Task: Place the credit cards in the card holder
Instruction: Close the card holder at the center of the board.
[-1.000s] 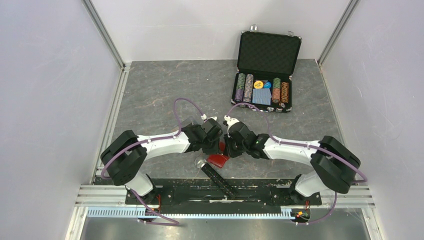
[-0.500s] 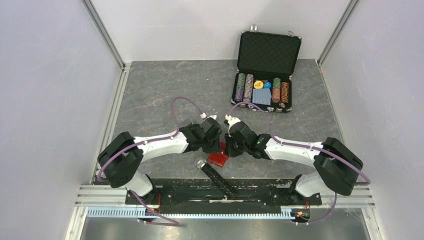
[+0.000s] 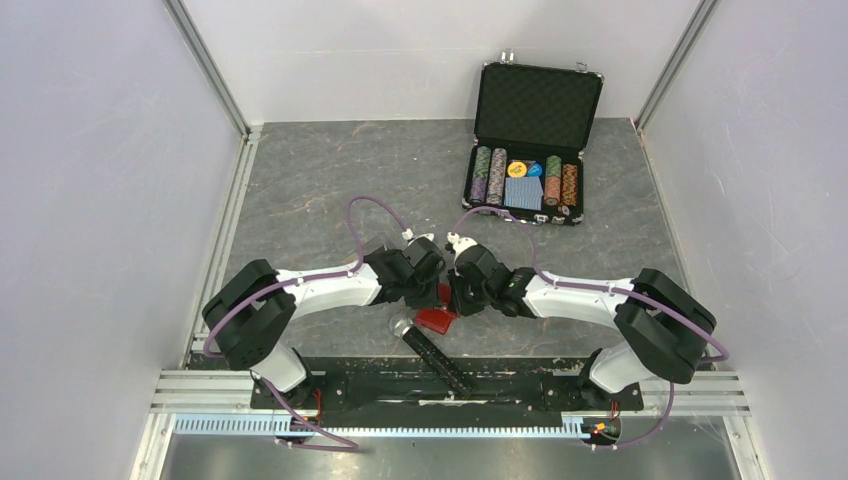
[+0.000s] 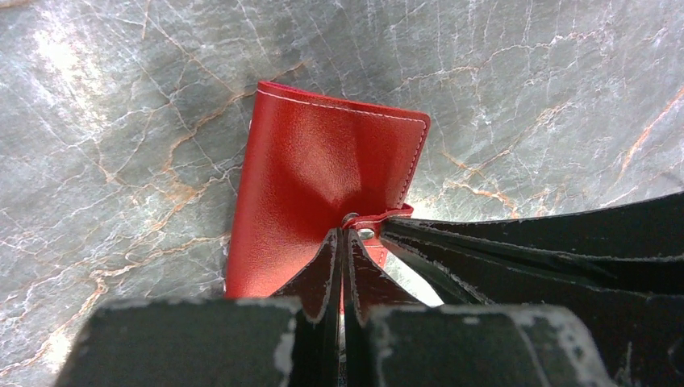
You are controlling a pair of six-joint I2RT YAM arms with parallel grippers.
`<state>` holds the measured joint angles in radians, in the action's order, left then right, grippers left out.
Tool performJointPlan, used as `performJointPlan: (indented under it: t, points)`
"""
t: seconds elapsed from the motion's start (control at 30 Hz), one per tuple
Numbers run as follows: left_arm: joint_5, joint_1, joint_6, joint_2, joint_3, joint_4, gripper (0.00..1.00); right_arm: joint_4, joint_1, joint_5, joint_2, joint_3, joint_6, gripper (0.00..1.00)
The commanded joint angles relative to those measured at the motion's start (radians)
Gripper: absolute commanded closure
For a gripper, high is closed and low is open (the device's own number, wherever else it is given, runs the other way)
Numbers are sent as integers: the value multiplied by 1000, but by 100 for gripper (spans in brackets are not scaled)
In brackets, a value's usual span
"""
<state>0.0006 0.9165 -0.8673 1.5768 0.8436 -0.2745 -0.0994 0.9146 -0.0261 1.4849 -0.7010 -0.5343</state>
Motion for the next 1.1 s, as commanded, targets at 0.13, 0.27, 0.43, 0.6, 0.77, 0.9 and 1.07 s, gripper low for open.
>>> performJointPlan:
  t: [0.13,0.27,0.43,0.6,0.77,0.9,1.07]
  points:
    - [-41,-2,-25,28,-8,17,98,92,4,-32,-15,-11,4,100]
    - [-45,-5,-26,25,-7,10,98,125,4,-31,0,-13,-1,100]
    - [-47,-8,-28,28,-4,1,98,72,4,-7,64,-40,4,100]
    - [-50,-10,-30,36,0,-6,98,19,4,9,114,-44,-9,100]
    - [-41,-11,-31,50,2,-3,98,-36,4,20,161,-67,-20,100]
    - [-24,-12,-27,37,-6,29,98,15,4,-32,138,-62,2,100]
    - [-6,-16,-30,-15,-8,51,98,50,4,-25,4,-46,10,100]
